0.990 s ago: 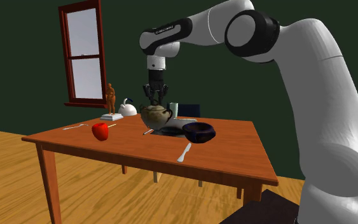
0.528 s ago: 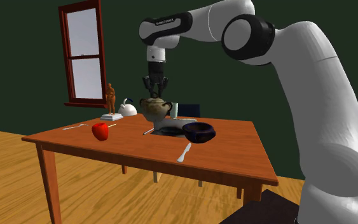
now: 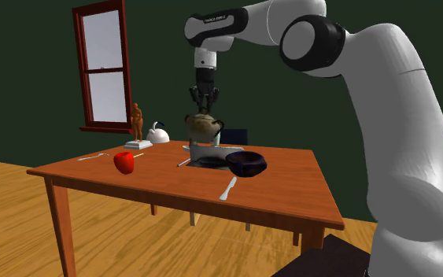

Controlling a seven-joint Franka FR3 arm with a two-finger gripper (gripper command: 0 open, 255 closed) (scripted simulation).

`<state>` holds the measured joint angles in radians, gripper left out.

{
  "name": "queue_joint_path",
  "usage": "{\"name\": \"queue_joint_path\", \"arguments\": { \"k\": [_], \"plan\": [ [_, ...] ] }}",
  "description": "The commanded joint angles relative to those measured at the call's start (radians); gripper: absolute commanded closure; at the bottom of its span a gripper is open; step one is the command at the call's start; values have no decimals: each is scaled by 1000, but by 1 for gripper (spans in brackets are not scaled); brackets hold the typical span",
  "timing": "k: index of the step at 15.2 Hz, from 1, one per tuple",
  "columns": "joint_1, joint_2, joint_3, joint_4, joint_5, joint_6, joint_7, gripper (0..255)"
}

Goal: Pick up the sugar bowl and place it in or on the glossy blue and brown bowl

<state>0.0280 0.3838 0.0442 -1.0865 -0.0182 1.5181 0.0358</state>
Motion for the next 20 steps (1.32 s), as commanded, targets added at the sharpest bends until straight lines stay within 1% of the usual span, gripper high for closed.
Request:
{"name": "queue_joint_path", "arguments": {
  "k": [1, 4, 8, 14, 15, 20],
  "plan": [
    [-31, -31, -11, -28, 8, -1, -41, 255],
    [-76, -62, -29, -48, 17, -12, -102, 255],
    [-135, -84, -57, -47, 30, -36, -186, 255],
    [-227, -77, -100, 15, 50, -92, -314, 255],
    [-235, -74, -104, 25, 52, -99, -325, 255],
    [-232, -120, -103, -115, 49, -5, -326, 255]
  ]
}}
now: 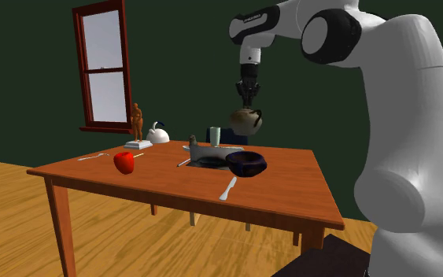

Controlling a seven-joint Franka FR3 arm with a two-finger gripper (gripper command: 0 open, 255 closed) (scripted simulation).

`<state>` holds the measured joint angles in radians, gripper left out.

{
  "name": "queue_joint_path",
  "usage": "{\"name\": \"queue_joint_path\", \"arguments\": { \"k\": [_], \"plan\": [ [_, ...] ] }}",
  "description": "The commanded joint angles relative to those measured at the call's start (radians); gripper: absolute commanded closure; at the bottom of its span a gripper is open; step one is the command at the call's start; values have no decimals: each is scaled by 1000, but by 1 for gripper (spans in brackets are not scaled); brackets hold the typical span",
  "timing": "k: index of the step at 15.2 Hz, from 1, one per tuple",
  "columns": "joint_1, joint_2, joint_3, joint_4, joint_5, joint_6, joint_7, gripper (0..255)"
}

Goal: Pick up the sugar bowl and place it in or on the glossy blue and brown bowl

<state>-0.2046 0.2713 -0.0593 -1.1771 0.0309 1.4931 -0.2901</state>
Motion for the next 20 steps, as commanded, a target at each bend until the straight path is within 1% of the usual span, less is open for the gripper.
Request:
{"name": "queue_joint_path", "arguments": {
  "k": [1, 10, 20],
  "plan": [
    [1, -15, 0, -49, -1, 37, 0, 255],
    [4, -59, 1, -235, -4, 179, -1, 255],
    [6, -76, 2, -391, -4, 318, -3, 255]
  ]
}}
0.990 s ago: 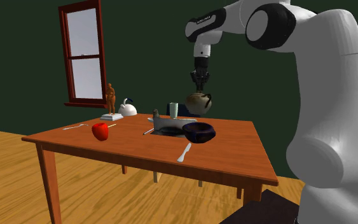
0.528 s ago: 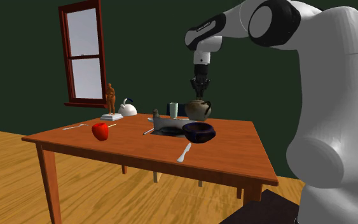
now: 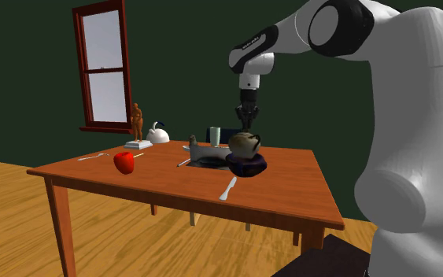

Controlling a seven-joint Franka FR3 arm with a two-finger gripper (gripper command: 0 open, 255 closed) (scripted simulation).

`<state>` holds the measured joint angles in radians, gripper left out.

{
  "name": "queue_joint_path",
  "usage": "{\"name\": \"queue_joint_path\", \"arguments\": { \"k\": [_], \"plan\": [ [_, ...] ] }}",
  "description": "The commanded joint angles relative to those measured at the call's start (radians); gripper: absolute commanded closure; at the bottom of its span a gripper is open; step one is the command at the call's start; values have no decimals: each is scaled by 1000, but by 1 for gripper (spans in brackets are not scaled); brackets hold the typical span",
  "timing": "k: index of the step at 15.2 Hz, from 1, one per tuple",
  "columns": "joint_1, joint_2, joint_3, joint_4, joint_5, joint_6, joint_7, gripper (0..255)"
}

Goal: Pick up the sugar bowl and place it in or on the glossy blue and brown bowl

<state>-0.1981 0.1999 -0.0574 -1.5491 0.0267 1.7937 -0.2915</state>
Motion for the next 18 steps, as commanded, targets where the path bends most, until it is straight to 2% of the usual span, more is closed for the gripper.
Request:
{"name": "queue_joint_path", "arguments": {
  "k": [1, 7, 8, 13, 17, 18],
  "plan": [
    [0, -4, 0, -19, 0, 17, -1, 255],
    [0, -4, 0, -19, 0, 17, -1, 255],
    [0, -4, 0, -19, 0, 17, -1, 0],
    [0, -4, 0, -19, 0, 17, -1, 0],
    [-2, 2, -1, 118, 0, -113, -1, 0],
    [-2, 2, -1, 118, 0, -113, -1, 0]
  ]
}}
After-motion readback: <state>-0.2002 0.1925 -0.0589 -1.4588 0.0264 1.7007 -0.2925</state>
